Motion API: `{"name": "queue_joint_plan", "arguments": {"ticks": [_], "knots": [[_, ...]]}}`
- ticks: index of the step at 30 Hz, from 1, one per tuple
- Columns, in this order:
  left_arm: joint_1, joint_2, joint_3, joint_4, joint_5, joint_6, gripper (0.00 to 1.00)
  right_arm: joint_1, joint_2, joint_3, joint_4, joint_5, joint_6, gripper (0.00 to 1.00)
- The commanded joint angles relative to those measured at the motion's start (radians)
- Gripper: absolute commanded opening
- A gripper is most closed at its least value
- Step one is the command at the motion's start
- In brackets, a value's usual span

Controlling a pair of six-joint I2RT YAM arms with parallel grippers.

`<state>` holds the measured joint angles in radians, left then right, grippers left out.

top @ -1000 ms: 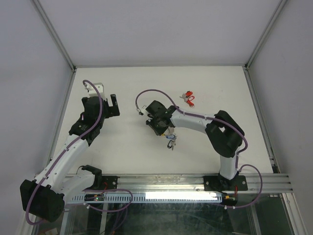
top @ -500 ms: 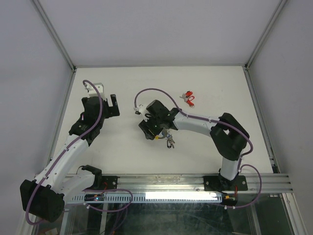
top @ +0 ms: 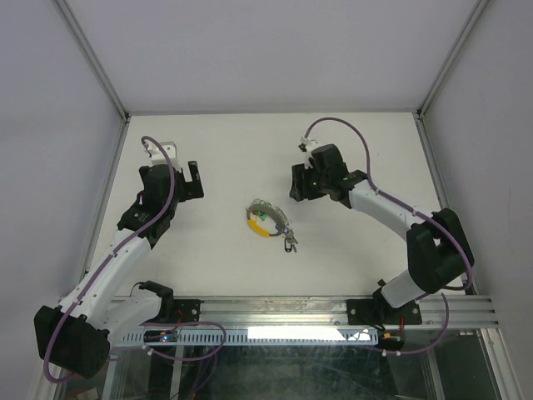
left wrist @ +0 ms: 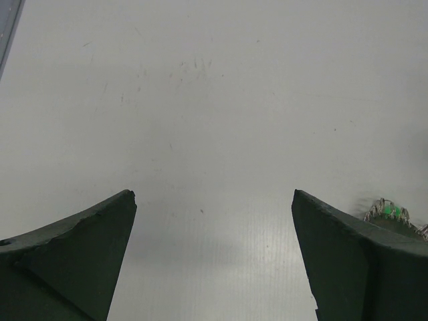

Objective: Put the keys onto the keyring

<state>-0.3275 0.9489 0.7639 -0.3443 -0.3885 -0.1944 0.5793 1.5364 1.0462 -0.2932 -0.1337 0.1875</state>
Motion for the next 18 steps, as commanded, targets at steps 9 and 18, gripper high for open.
{"name": "queue_joint_plan", "arguments": {"ticks": [9,18], "knots": [[-0.006,0.056,0.038,-0.001,0.137,-0.02,0.97,-0.165,-0.027,-0.031,-0.111,0.028,0.127,0.49],[-0.318,0.219,0.037,0.031,0.082,-0.234,0.91,-0.165,-0.08,-0.136,-0.069,-0.105,0.161,0.47]]}}
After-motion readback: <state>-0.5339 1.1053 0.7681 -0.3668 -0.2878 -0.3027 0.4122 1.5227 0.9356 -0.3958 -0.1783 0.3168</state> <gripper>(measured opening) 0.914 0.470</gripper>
